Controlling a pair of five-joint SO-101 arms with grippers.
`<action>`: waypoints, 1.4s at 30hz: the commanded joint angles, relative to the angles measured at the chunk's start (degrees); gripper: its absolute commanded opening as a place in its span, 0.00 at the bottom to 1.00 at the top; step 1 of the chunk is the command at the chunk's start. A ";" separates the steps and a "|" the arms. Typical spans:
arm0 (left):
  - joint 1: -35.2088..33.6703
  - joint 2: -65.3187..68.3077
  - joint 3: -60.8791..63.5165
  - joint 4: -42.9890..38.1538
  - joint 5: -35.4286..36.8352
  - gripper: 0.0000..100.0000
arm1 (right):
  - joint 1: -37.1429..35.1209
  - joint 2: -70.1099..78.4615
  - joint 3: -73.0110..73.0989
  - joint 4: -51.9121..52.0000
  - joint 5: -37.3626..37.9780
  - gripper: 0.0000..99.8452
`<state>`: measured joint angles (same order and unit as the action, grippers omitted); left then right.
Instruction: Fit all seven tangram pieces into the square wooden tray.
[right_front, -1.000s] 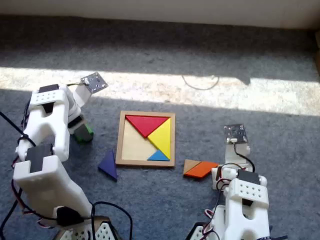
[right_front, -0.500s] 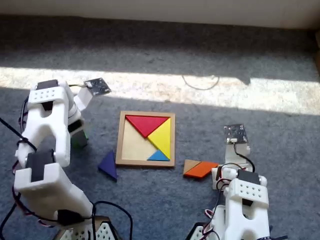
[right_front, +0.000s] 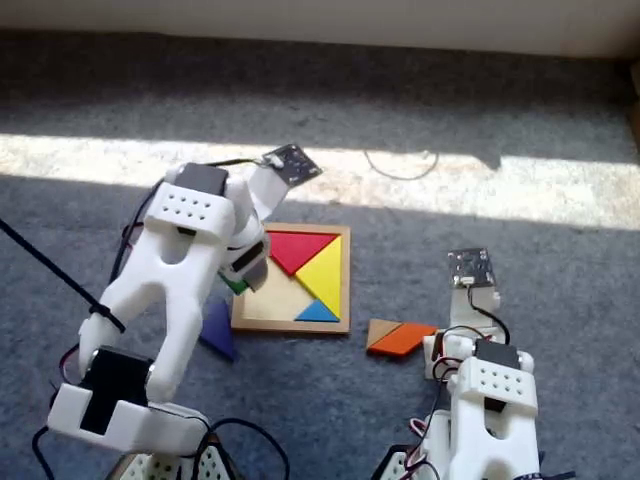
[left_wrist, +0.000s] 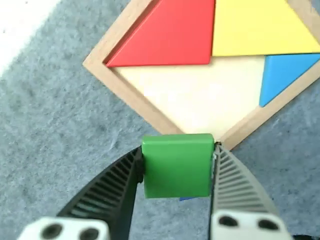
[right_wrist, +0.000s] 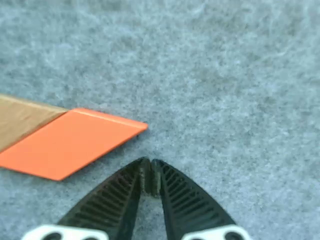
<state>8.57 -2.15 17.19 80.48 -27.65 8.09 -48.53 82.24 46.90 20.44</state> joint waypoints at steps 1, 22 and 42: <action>6.90 -2.68 1.27 -2.29 5.63 0.14 | 0.75 -0.04 0.22 -1.98 -0.18 0.00; 11.65 -2.59 7.60 -13.10 12.57 0.16 | 0.75 -0.04 0.22 -1.98 -0.18 0.00; 4.44 -3.38 5.58 -12.57 17.41 0.12 | 0.84 -0.04 0.22 -1.98 -0.18 0.00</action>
<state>17.71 -2.68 24.92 67.91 -10.68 8.09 -48.53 82.24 46.90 20.44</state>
